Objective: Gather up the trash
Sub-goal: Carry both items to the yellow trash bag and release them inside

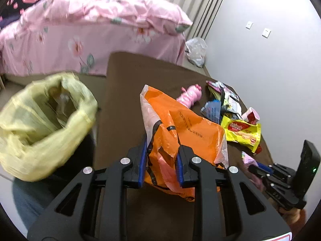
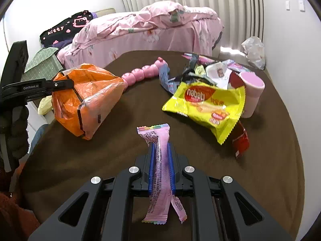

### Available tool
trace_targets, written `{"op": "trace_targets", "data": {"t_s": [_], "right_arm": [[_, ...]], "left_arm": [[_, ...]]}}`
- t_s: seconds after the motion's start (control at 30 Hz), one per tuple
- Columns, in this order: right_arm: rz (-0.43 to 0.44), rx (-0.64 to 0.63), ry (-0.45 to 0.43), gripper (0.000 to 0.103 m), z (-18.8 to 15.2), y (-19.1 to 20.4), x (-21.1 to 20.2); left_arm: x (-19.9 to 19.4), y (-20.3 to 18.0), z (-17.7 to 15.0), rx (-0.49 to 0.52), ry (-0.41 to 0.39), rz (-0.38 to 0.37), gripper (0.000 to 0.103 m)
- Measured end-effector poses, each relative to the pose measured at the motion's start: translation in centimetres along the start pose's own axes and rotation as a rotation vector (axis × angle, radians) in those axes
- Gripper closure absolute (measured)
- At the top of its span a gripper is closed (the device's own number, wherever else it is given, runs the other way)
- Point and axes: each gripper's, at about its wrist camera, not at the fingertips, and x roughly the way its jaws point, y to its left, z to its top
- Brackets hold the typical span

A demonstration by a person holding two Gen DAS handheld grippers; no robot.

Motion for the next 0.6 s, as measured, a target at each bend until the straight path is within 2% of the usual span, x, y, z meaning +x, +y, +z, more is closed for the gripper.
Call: {"op": "trace_targets", "data": {"t_s": [0.13, 0.23, 0.43, 0.6], "right_arm": [[-0.008, -0.018, -0.048, 0.09, 1.3, 0.9, -1.3], [-0.012, -0.045, -0.084, 0.09, 2.6, 2.1, -2.1], [0.0, -0.128, -0.138, 0.09, 6.1, 6.0, -2.8], [0.036, -0.206, -0.185, 0.09, 9.1, 10.4, -2.7]], "left_arm": [[-1.7, 0.2, 0.5, 0.038, -0.059, 0.05, 0.08], [-3.0, 1.0, 0.9, 0.027, -0.092, 0.062, 0.08], [-5.8, 4.5, 2.3, -0.002, -0.176, 0.141, 0.079], [-8.2, 7.7, 3.1, 0.003, -0.237, 0.237, 0.079]]}}
